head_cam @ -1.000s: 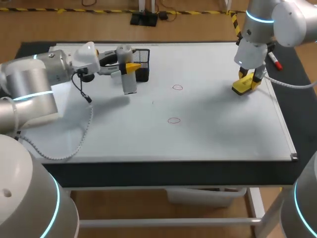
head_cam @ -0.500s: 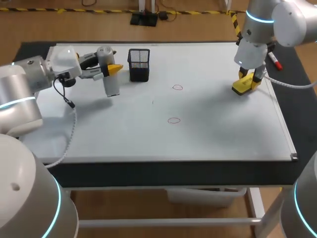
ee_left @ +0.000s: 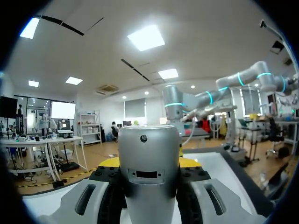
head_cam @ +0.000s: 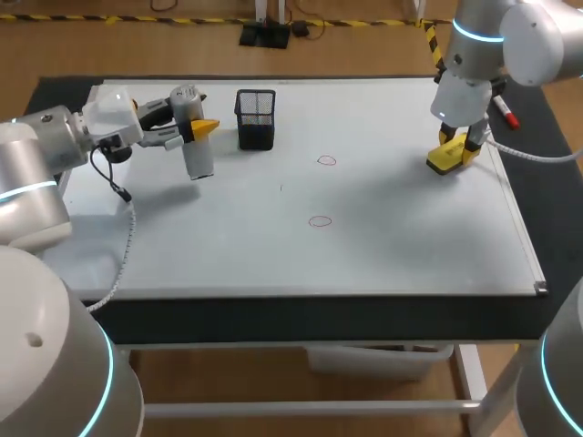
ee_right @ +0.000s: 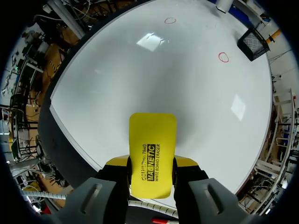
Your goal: Pick up the inspection probe, press it on each red-marked spot on the whiteboard one by one, put down the probe, pick up the eraser, and wipe off all the red marks.
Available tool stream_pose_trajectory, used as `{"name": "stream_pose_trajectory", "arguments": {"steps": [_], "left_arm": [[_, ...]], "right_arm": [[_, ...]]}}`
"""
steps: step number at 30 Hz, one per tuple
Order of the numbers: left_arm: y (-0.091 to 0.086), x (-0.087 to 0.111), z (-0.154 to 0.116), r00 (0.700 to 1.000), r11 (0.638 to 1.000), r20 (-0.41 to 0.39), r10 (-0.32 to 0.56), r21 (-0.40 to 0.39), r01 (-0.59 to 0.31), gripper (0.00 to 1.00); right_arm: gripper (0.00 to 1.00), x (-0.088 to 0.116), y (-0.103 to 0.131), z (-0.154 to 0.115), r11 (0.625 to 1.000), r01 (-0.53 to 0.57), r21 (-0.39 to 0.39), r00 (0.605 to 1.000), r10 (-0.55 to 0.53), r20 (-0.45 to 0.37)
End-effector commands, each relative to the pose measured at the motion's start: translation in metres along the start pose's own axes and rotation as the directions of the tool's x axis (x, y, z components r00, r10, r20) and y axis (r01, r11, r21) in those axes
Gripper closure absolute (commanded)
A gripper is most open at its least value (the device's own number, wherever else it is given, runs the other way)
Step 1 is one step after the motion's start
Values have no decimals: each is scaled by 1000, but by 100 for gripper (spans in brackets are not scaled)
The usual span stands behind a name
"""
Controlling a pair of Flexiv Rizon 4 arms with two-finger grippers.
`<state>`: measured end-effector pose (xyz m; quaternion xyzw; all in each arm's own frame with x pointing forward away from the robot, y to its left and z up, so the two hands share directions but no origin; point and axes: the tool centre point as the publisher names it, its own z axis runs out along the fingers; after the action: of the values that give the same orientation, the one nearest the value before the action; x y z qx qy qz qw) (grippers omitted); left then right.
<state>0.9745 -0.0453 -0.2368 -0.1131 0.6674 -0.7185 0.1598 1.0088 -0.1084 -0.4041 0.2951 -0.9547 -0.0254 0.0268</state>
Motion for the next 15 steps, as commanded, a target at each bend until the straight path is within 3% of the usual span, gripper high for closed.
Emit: {"name": "stream_pose_trajectory", "arguments": {"steps": [1, 15], "left_arm": [[-2, 1, 0, 1000, 1000, 3, 1, -1, -1, 100], [-2, 1, 0, 1000, 1000, 3, 1, -1, -1, 100]], "right_arm": [[100, -5, 2, -3, 1000, 11, 6, 1000, -11, -8], [100, -61, 47, -12, 979, 201, 43, 980, -200, -22]]}}
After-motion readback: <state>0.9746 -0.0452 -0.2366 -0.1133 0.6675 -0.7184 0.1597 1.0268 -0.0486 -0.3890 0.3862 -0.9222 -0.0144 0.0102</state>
